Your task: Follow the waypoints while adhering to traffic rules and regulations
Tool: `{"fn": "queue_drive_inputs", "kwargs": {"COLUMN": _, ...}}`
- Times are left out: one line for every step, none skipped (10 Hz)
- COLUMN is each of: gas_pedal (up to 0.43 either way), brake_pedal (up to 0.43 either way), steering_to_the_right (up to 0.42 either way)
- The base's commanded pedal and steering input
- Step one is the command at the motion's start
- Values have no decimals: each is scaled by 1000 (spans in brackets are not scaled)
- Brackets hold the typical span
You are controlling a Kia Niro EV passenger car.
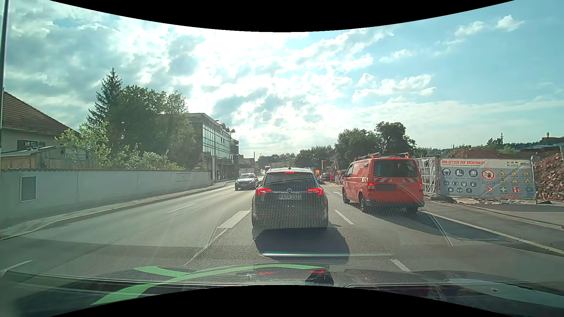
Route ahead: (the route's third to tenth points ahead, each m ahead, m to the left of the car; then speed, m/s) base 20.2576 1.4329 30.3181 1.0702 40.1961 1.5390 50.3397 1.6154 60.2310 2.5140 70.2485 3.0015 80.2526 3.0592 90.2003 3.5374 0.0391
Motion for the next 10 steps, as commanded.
{"fn": "queue_drive_inputs", "kwargs": {"gas_pedal": 0, "brake_pedal": 384, "steering_to_the_right": -2}}
{"fn": "queue_drive_inputs", "kwargs": {"gas_pedal": 0, "brake_pedal": 390, "steering_to_the_right": -2}}
{"fn": "queue_drive_inputs", "kwargs": {"gas_pedal": 0, "brake_pedal": 390, "steering_to_the_right": -2}}
{"fn": "queue_drive_inputs", "kwargs": {"gas_pedal": 0, "brake_pedal": 396, "steering_to_the_right": -2}}
{"fn": "queue_drive_inputs", "kwargs": {"gas_pedal": 0, "brake_pedal": 409, "steering_to_the_right": -4}}
{"fn": "queue_drive_inputs", "kwargs": {"gas_pedal": 0, "brake_pedal": 421, "steering_to_the_right": -5}}
{"fn": "queue_drive_inputs", "kwargs": {"gas_pedal": 0, "brake_pedal": 421, "steering_to_the_right": -6}}
{"fn": "queue_drive_inputs", "kwargs": {"gas_pedal": 0, "brake_pedal": 427, "steering_to_the_right": -6}}
{"fn": "queue_drive_inputs", "kwargs": {"gas_pedal": 0, "brake_pedal": 439, "steering_to_the_right": -6}}
{"fn": "queue_drive_inputs", "kwargs": {"gas_pedal": 0, "brake_pedal": 433, "steering_to_the_right": -6}}
